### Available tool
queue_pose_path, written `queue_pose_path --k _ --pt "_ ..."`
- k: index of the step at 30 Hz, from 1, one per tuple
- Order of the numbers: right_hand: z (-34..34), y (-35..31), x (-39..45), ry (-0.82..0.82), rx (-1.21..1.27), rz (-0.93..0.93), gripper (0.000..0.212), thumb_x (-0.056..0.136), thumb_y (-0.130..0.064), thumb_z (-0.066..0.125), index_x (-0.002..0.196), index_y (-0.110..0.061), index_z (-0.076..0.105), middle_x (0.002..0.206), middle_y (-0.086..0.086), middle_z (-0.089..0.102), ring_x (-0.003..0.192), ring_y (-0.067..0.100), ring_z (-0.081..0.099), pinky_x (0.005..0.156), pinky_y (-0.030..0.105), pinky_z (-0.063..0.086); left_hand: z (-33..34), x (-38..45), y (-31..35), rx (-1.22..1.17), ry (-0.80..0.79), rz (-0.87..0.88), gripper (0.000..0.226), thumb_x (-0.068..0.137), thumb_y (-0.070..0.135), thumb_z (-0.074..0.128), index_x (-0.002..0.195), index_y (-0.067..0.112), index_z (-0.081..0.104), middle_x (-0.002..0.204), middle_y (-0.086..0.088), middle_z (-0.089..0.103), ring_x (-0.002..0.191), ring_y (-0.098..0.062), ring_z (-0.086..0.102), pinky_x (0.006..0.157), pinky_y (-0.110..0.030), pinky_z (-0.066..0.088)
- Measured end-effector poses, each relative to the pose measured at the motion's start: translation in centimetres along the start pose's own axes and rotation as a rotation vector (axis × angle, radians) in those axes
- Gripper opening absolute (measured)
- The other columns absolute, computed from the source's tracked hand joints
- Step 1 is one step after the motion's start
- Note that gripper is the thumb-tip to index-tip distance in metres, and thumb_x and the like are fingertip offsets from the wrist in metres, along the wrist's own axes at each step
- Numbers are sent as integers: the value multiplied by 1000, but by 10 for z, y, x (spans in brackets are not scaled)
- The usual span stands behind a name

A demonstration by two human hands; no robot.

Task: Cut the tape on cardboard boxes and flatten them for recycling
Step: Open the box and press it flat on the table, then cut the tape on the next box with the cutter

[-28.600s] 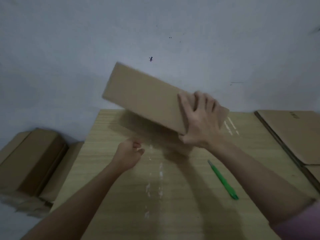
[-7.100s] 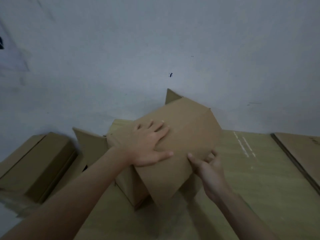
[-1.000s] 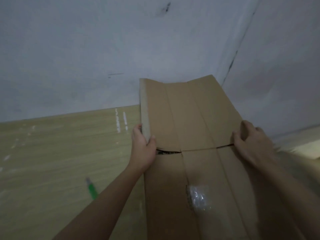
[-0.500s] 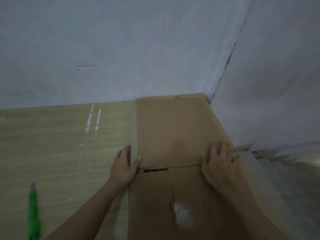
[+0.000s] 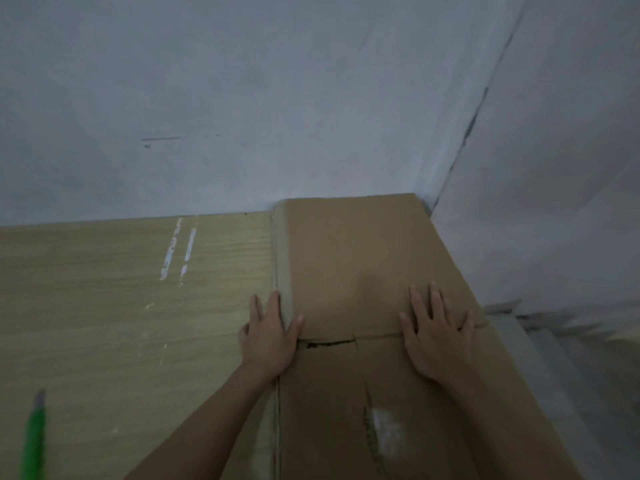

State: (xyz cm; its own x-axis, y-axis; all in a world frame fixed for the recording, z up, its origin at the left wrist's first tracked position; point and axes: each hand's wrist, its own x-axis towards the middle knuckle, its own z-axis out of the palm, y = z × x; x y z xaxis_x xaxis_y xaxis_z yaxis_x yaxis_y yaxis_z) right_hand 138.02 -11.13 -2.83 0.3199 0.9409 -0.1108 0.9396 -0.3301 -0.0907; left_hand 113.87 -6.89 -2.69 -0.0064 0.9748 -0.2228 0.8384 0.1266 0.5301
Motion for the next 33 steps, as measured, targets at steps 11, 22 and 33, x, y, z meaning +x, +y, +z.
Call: queue_pose_path --k 11,22,33 --pt "-56 -111 -25 131 30 -157 35 91 -29 36 106 -6 58 107 16 61 100 33 58 87 39 42 -123 -1 -43 -11 -15 256 45 91 24 59 131 7 51 125 -8 60 119 -23 53 98 -27 39" --pt "-81 -344 -100 301 200 -413 37 93 -28 46 111 1 61 107 24 63 95 40 61 81 44 47 -330 -51 -227 227 204 400 44 93 26 54 135 13 49 137 -5 52 126 -20 47 104 -28 34" --pt "-68 -569 -181 244 318 -559 41 97 -24 45 131 -2 50 130 19 54 117 35 51 96 39 38 -488 -107 -443 316 282 269 39 93 25 54 129 10 56 131 -5 57 122 -21 51 101 -28 36"
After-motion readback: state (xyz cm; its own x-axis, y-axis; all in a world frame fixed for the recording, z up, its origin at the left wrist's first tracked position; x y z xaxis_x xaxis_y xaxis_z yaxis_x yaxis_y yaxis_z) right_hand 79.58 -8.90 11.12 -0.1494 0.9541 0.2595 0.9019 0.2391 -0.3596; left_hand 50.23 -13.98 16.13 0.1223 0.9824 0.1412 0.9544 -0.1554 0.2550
